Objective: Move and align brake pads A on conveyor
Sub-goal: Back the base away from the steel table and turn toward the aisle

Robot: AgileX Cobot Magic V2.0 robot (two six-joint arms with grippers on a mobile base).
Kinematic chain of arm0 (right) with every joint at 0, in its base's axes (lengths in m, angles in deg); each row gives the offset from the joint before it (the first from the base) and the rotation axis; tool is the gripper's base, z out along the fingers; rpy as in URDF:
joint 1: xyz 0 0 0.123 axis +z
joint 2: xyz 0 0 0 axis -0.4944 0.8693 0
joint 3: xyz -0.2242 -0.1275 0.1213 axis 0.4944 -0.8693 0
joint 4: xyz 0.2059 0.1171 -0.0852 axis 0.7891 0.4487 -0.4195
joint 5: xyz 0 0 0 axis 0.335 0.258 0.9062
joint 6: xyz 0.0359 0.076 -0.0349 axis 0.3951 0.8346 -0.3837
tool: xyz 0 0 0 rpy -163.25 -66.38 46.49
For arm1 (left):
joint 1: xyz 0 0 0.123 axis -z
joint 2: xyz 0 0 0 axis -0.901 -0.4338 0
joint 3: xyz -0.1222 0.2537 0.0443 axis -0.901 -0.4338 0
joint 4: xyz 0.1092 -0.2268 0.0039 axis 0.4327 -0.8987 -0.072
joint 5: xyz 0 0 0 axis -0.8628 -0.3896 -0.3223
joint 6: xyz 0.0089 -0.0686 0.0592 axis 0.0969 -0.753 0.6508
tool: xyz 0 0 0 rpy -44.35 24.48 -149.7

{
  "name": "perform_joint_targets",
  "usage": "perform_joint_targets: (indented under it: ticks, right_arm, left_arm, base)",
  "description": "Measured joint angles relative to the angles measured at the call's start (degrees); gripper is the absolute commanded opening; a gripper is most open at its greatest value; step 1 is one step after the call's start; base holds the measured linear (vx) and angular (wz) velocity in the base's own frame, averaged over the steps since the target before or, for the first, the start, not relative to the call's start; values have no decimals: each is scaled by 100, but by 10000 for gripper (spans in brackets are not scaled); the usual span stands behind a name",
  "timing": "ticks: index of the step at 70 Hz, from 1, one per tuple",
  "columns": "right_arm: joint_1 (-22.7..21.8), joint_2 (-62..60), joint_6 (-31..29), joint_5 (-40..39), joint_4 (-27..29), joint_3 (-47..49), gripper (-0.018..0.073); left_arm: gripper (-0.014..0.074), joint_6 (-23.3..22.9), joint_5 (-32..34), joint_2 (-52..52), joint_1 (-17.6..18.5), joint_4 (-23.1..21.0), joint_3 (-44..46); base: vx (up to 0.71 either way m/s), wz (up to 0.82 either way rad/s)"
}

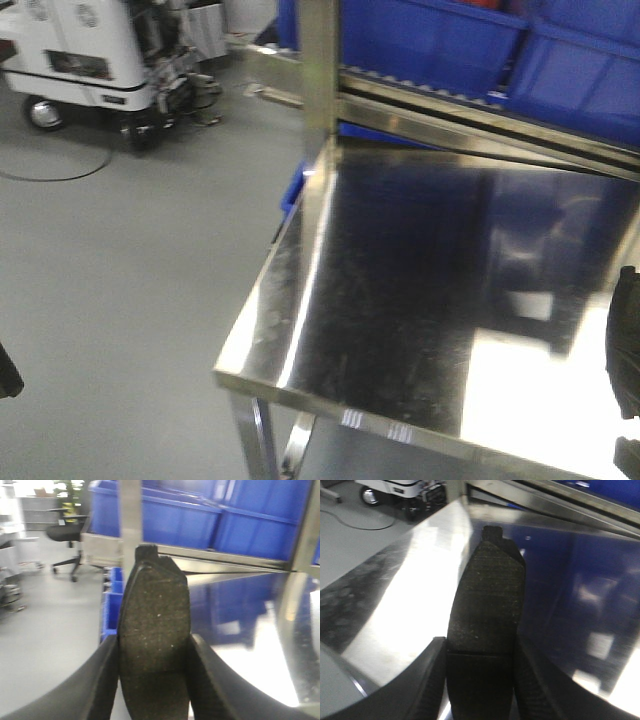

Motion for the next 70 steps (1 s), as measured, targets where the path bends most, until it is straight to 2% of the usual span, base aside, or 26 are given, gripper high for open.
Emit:
perform_joint_targets:
  ticks: [70]
  right_arm:
    - [0, 0, 0, 6, 0, 0, 35]
  left_arm:
    - [3, 0, 1, 0, 0, 0, 0]
  base:
    - [-8, 68]
